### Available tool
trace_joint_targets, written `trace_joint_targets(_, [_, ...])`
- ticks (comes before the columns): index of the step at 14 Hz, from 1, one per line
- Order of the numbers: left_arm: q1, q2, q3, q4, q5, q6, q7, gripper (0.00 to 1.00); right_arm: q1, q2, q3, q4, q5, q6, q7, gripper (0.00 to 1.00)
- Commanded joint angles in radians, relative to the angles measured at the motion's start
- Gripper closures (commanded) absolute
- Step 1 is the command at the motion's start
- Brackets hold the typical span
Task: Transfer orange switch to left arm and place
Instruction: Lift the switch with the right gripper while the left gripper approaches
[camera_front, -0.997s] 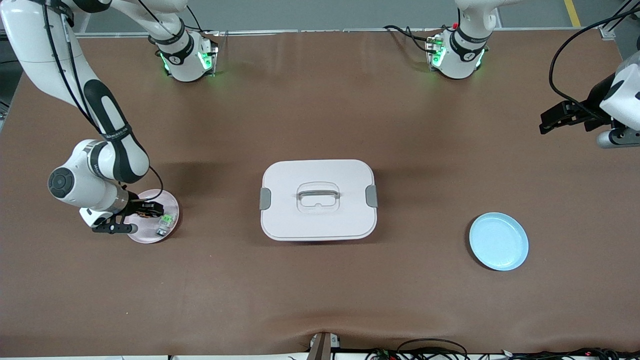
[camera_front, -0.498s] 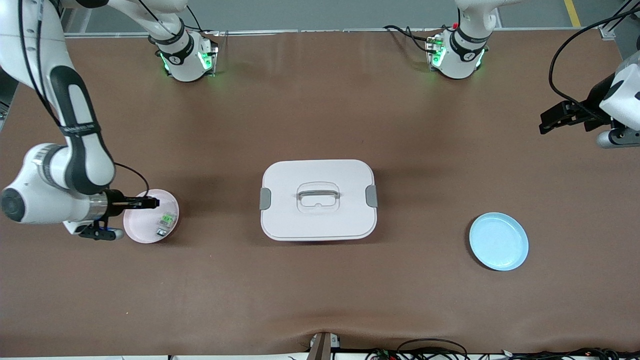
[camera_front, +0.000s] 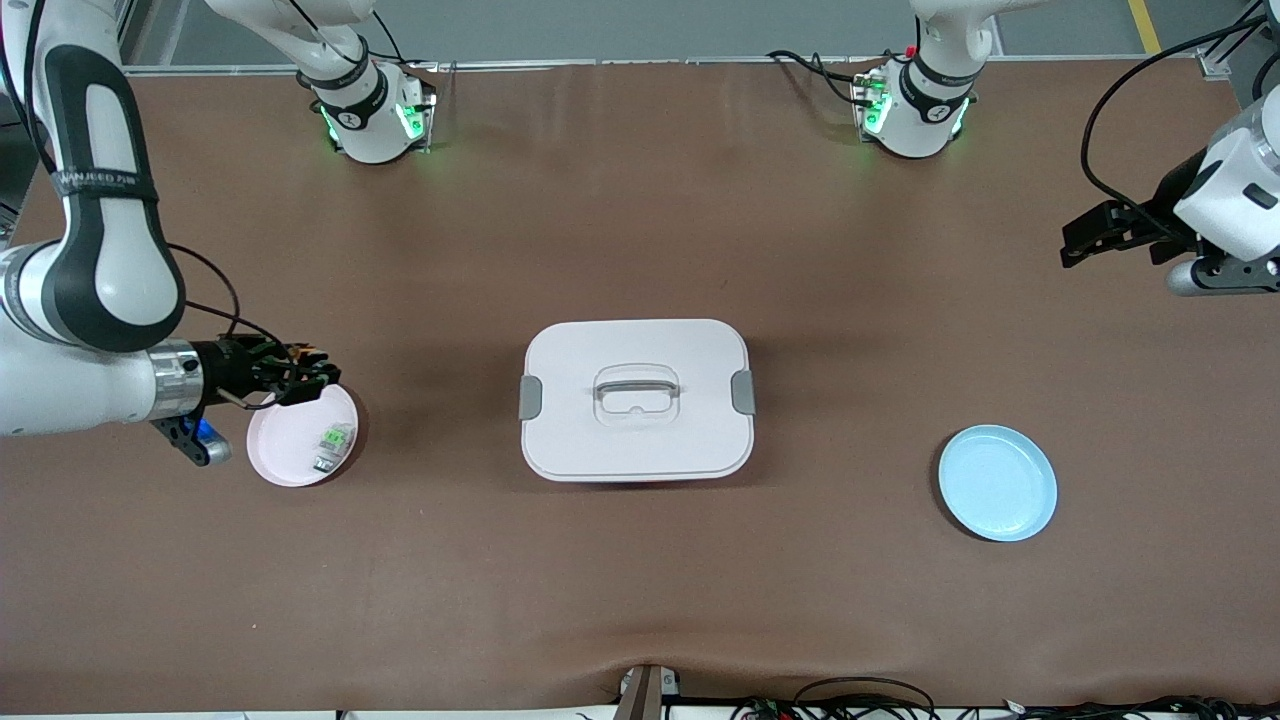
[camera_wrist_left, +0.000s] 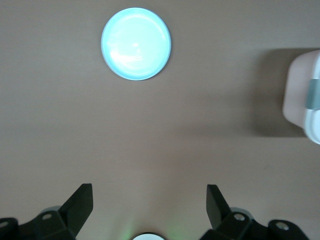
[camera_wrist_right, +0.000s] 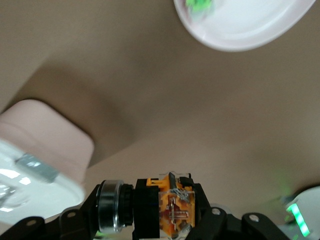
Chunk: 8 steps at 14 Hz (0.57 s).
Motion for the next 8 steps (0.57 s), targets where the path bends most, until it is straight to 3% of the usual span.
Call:
trace_joint_targets(1, [-0.005,0.008,-0.008,0.007,-0.077,0.029,0.005,0.0,0.017,0.002,-0.002,0.041,0.113,-0.037,0.199,1.0])
trace_joint_targets(6, [-0.054,0.04,-0.008,0.011,-0.221,0.055,0.011,0.0,0.115,-0.018,-0.004,0.086,0.267,-0.011,0.486,1.0])
trace_joint_targets(8, [-0.087,0.075,-0.011,0.037,-0.279,0.06,0.013,0.0,0.163,-0.018,-0.002,0.133,0.291,0.019,0.627,1.0])
